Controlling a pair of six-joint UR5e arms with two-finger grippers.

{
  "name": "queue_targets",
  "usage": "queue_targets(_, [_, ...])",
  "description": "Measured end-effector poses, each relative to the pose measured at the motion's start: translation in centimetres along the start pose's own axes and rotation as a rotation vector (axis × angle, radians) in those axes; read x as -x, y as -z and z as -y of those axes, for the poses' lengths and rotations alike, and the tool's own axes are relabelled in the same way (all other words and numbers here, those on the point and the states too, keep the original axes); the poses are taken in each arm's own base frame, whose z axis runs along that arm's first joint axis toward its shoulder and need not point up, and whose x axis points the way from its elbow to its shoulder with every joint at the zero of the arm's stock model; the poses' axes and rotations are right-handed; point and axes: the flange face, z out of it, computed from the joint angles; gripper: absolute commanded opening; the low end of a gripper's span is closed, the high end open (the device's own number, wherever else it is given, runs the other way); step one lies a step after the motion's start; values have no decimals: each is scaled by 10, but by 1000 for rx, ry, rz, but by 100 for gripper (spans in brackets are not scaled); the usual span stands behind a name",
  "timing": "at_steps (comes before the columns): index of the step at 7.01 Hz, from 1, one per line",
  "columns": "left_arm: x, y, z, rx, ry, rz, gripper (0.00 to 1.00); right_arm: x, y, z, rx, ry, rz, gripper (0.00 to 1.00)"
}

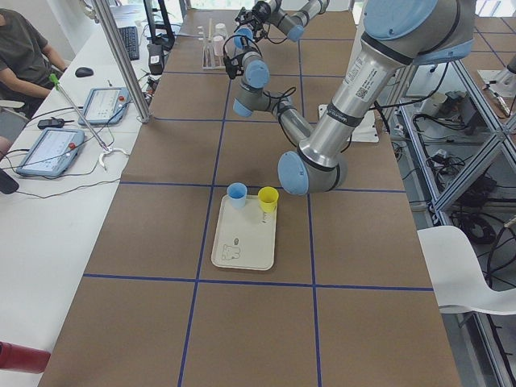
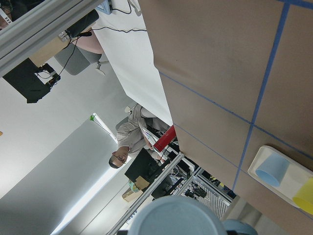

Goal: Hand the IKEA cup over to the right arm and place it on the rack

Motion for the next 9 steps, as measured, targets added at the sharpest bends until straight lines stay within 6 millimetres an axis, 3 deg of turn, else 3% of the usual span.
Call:
queue_targets(3, [-2, 2, 3, -7, -12, -2, 80, 0, 1, 1, -1, 24, -1, 0])
queue_targets(4, [-5, 6, 8, -18, -21, -3, 80, 1, 3, 5, -14, 105, -3, 0])
queue_targets(5, [-8, 11, 13, -29, -28, -4, 80, 3, 8, 17, -51, 280, -16, 0])
queue_targets(7, [-4, 18, 22, -50, -35, 6, 80, 20, 22, 63, -228, 728, -104, 0])
queue_targets(9, [2, 21, 26, -58, -48, 17, 80, 64, 35, 107, -453, 1083, -264, 0])
